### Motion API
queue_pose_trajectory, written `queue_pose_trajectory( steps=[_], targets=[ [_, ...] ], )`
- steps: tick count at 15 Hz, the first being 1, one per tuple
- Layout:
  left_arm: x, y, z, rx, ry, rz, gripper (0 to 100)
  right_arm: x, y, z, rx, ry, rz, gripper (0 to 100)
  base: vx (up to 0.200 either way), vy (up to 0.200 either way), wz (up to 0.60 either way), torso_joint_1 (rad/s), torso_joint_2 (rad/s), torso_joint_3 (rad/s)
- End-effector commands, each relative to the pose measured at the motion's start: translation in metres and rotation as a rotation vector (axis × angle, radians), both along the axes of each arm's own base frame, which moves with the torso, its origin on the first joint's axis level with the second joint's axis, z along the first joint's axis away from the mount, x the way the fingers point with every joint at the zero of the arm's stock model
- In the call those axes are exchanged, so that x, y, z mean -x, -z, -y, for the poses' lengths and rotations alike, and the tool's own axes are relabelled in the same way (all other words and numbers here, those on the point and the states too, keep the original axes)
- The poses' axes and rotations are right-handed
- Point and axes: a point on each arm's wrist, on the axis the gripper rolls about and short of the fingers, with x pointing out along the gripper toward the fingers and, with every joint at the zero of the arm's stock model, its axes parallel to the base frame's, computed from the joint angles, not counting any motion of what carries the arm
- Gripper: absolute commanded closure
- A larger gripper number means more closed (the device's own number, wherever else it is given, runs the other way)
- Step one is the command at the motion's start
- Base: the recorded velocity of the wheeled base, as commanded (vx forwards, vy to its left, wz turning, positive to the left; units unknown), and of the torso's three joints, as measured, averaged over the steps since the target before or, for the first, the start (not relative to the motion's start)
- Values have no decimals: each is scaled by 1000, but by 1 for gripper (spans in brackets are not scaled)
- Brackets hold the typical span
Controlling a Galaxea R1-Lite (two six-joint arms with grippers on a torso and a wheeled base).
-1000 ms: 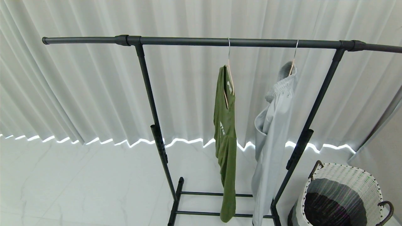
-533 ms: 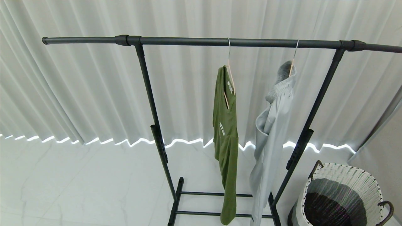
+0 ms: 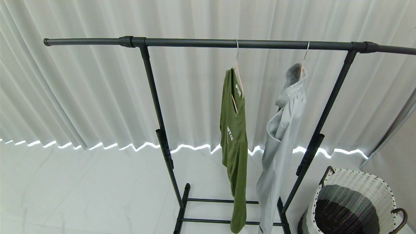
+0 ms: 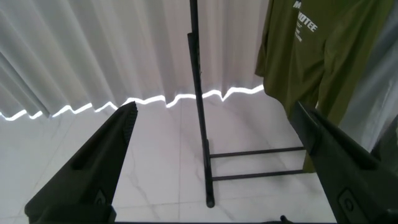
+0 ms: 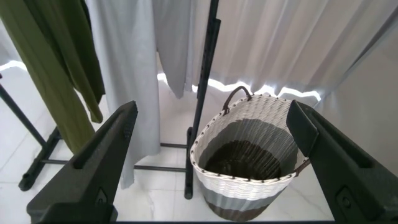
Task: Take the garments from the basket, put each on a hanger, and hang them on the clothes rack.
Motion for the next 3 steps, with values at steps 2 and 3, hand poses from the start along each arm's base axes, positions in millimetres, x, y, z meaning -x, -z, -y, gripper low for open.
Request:
queue_pose_trajectory(
  steps=[2, 3],
  targets=[
    [0, 0, 0, 0, 0, 0, 0, 0, 0, 0, -1, 0, 0, 0, 0, 0, 0, 0, 0, 0],
    [0, 0, 0, 0, 0, 0, 0, 0, 0, 0, -2, 0, 0, 0, 0, 0, 0, 0, 0, 0]
  ],
)
